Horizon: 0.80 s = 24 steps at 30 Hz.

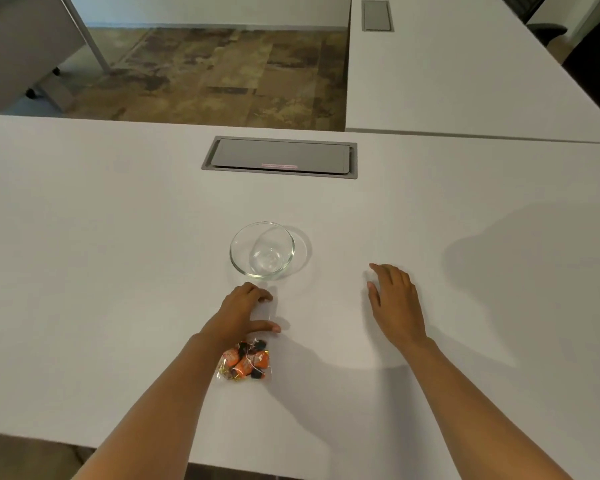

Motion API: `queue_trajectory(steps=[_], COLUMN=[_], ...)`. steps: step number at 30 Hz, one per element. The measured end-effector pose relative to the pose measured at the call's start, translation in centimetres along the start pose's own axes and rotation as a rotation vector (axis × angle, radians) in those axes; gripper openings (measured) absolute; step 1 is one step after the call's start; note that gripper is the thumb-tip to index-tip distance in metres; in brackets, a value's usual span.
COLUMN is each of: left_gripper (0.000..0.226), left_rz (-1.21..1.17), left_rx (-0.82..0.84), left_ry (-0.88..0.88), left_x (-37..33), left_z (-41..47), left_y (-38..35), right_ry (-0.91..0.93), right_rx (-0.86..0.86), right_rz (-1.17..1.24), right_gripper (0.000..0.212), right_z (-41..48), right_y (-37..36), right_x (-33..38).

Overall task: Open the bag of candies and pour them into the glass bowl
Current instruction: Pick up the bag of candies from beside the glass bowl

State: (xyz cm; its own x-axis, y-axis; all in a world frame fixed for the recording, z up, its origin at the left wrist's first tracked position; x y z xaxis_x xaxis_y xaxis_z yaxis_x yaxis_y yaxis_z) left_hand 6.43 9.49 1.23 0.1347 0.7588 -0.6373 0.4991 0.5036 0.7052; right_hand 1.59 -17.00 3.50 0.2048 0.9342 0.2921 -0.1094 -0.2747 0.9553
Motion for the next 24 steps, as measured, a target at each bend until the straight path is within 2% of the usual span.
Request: queue_trajectory(steps=[6,9,14,17,20,24], left_gripper=[0.018,0.027,0.012,0.004,0.012,0.007], left_rz=[-0.121,-0.174,-0.32,-0.462,-0.651,-0.873], left_rx=[0.056,0.089,0.331,0.39,0.297,-0.002], left_ry=[0.098,0.141,0.161,0.119,0.065,0.013], left_x=[0.7,0.4,-3.0,-6.2,-9.3,-12.0], left_z=[0.9,1.1,0.8,0.7,1.1,2.1], left_y=[0.3,0.2,0.3,1.6,4.1,8.4], right_ry=[0.02,0.027,-0.044,-0.092,-0.111,-0.1], right_rx=[-0.005,-0.022,-0.024,-0.062,-0.091,-0.11], right_rz=[0.046,0.115,0.379,0.517,0.643,0.797], right_gripper=[0.038,0.036,0.031,0.028,0.024,0.021], right_z=[0.1,0.3,1.0,1.8,3.0,4.9], right_y=[0.2,0.5,1.0,2.3,4.4,8.0], right_x=[1.0,1.2,1.5,2.4,4.0,6.8])
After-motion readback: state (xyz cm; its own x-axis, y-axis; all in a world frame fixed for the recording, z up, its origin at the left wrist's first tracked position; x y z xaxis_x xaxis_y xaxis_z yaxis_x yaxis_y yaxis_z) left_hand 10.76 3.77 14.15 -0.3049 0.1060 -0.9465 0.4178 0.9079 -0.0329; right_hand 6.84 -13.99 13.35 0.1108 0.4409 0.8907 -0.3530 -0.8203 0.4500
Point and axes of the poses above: each hand's wrist, its own z-axis towards the middle knuckle, its own y-axis out of the back of the hand, x = y × z, the point moved 8 cm from there along z, towards the middle knuckle, and after that the axes turned 8 degrees about -z, right-handed, at the moved point
